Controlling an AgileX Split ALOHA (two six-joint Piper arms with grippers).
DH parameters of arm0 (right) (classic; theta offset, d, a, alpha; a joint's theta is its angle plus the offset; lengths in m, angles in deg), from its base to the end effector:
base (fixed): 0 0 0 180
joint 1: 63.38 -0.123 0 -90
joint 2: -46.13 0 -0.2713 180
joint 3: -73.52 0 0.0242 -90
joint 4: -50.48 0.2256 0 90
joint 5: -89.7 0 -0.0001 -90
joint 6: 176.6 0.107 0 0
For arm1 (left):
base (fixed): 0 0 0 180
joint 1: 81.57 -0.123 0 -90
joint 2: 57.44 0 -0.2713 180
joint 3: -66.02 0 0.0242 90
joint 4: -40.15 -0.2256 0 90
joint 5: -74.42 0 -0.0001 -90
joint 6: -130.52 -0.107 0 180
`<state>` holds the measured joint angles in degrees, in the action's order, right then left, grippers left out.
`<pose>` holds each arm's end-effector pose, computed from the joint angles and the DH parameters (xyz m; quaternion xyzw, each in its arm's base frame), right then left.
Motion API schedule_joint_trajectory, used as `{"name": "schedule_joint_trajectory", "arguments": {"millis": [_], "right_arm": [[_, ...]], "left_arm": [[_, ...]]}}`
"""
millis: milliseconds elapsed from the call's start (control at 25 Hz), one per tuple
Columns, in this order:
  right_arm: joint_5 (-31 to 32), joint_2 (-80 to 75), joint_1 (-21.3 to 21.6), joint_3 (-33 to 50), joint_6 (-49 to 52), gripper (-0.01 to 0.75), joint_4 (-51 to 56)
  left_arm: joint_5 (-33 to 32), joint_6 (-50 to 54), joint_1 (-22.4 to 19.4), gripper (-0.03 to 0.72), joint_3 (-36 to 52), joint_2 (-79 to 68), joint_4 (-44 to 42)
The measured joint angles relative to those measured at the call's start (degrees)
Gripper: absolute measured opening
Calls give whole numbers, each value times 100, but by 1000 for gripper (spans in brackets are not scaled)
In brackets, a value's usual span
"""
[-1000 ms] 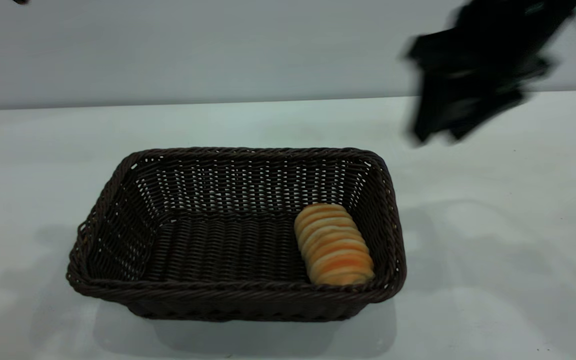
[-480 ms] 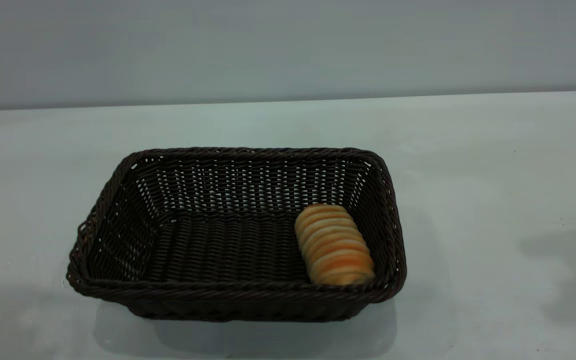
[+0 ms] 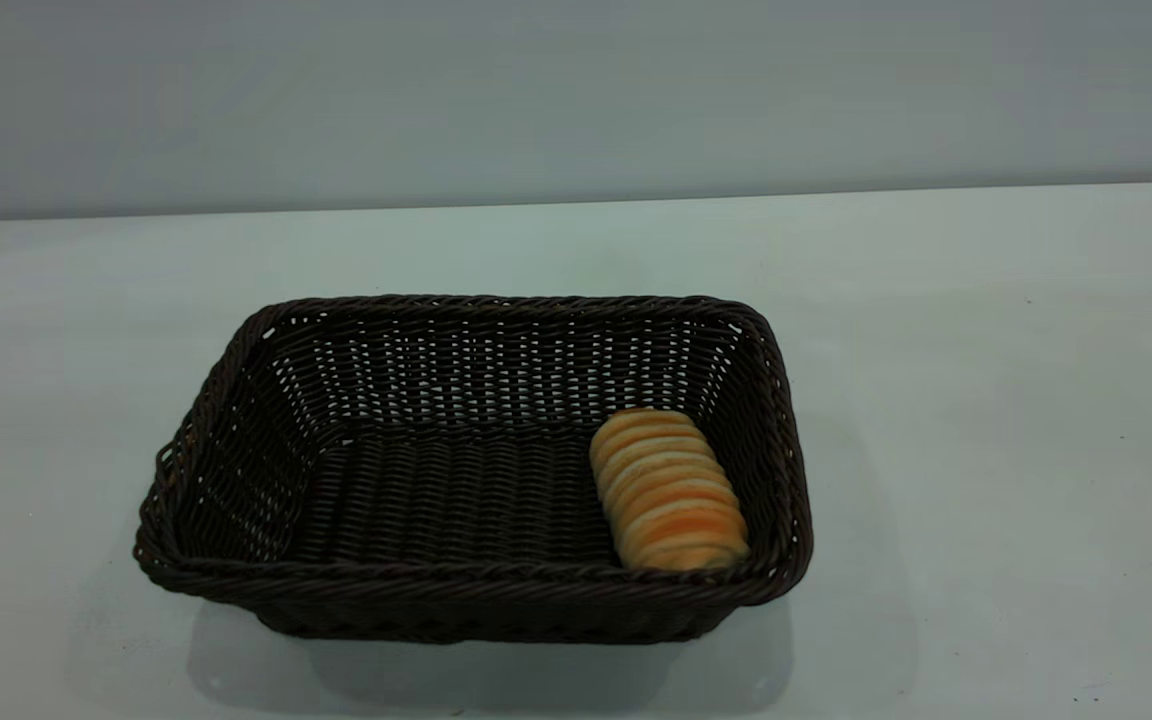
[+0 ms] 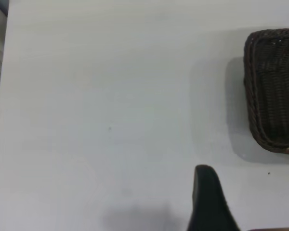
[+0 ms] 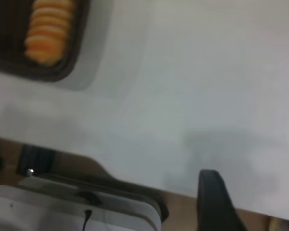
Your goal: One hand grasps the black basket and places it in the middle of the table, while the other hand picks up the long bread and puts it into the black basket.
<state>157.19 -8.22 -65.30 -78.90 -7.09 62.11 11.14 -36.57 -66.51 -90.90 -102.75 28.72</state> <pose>0.1152 0.0238 0.3089 -0.0911 0.9554 0.0806 0.2691 0.0911 -0.0049 0.3520 0.0215 0.9076 -0.0019 0.4193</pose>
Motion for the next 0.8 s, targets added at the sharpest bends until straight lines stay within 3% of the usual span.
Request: {"name": "schedule_joint_trajectory", "arguments": {"millis": [520, 800], "right_arm": [[-361, 2678, 0, 1799, -459, 392, 340], [-554, 3449, -157, 2071, -441, 392, 502]], "left_arm": [[42, 6, 0, 513, 1619, 2264, 866], [-178, -89, 0, 511, 1789, 3349, 885]]}}
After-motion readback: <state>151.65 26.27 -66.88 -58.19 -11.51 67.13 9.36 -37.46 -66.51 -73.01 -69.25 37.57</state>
